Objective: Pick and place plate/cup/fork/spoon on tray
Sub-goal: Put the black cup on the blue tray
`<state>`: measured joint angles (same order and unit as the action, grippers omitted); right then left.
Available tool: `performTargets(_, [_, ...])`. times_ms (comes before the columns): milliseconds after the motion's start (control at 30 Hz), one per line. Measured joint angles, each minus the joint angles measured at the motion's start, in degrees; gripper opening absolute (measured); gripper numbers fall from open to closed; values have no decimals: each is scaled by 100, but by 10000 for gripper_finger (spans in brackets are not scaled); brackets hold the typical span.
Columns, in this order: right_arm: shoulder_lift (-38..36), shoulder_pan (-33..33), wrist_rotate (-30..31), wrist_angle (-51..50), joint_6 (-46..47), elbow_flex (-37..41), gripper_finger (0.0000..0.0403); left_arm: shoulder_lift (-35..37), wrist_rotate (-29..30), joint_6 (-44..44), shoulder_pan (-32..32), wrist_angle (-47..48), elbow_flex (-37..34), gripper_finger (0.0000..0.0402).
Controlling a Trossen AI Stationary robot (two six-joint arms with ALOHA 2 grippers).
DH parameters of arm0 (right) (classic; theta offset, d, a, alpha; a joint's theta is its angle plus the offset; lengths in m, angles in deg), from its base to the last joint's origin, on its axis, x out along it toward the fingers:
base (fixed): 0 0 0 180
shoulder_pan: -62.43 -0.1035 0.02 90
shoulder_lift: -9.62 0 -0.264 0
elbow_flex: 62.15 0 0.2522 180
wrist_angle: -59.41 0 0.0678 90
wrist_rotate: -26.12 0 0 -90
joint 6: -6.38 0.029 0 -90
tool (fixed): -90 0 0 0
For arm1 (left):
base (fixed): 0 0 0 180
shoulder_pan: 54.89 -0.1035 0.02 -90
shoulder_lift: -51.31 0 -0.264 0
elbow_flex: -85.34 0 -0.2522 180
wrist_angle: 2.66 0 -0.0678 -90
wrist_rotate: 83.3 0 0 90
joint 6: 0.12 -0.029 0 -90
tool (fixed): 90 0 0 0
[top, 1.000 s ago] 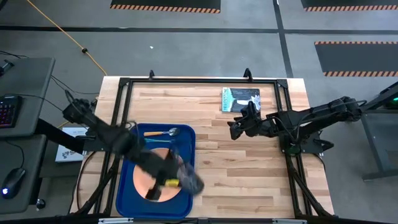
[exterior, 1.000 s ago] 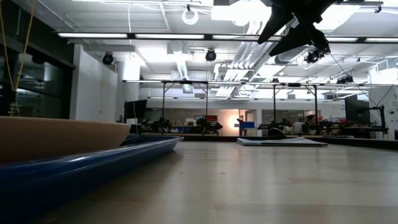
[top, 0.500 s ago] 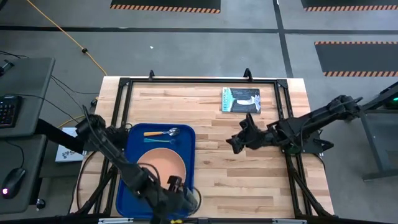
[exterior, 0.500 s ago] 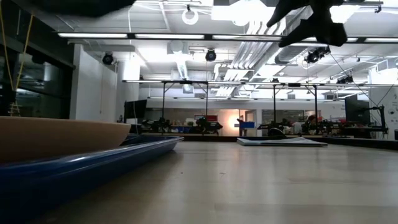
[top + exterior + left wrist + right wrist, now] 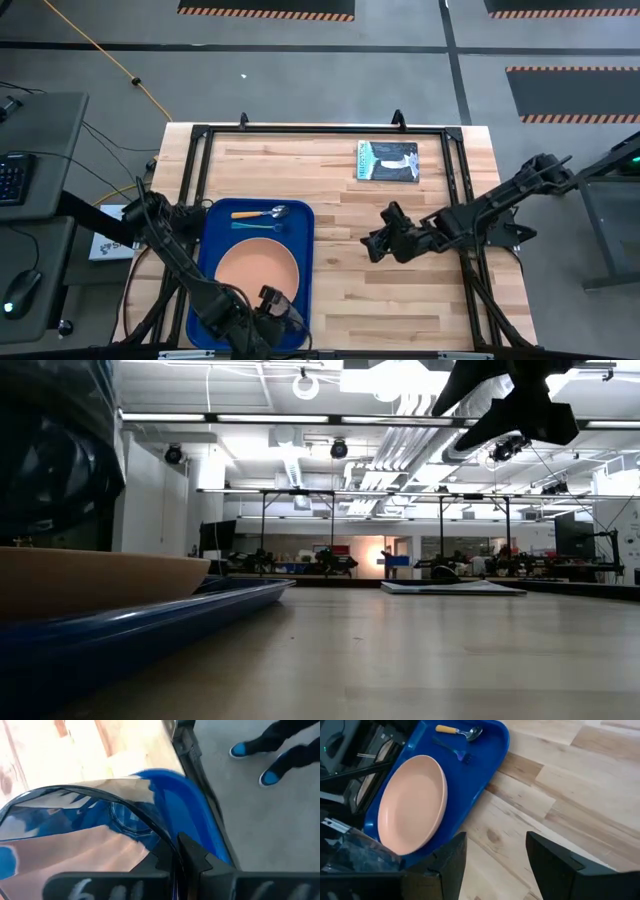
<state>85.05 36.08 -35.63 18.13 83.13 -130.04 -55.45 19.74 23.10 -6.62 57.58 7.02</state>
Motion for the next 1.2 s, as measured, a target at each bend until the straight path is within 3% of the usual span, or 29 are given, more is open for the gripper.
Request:
performTargets(500, [211,-6,-131,94,25,0,196,-31,-267,-830,-225,-89,-2,2])
performTargets(1200, [211,-6,-125,83,-66,0,196,-44,-798,-1000,-358,355,-98,2])
